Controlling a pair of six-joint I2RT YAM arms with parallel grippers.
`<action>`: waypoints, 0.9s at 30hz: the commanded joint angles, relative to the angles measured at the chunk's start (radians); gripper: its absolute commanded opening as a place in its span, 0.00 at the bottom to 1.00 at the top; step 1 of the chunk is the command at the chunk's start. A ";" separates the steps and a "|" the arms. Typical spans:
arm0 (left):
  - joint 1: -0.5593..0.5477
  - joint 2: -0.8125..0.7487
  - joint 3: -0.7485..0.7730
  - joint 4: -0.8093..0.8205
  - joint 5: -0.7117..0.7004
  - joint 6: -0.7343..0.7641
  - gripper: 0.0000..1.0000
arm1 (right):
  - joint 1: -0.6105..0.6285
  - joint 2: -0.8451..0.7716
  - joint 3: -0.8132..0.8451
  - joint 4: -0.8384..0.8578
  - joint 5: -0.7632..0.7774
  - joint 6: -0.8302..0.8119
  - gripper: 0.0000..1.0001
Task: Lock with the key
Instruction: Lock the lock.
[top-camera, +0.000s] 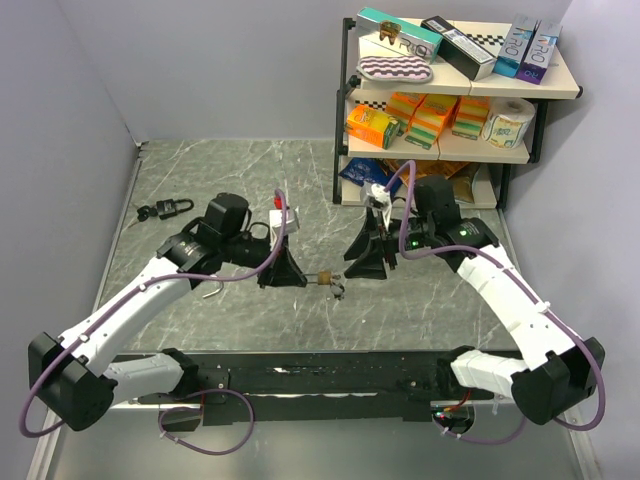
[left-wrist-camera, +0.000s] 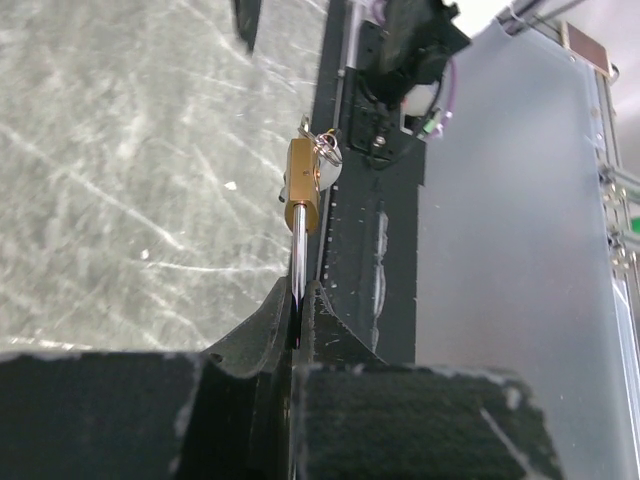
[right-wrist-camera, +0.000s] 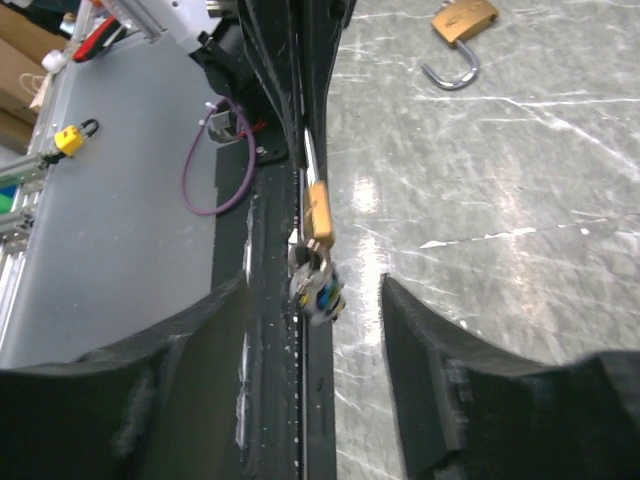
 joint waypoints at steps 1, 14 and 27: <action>-0.043 -0.011 0.042 0.035 0.049 0.027 0.01 | 0.046 -0.009 0.010 0.000 -0.017 -0.016 0.57; -0.051 -0.006 0.049 0.046 0.058 -0.001 0.01 | 0.103 0.037 0.033 -0.149 0.052 -0.192 0.45; -0.051 0.006 0.042 0.069 0.053 -0.039 0.01 | 0.118 0.035 0.023 -0.130 0.076 -0.185 0.12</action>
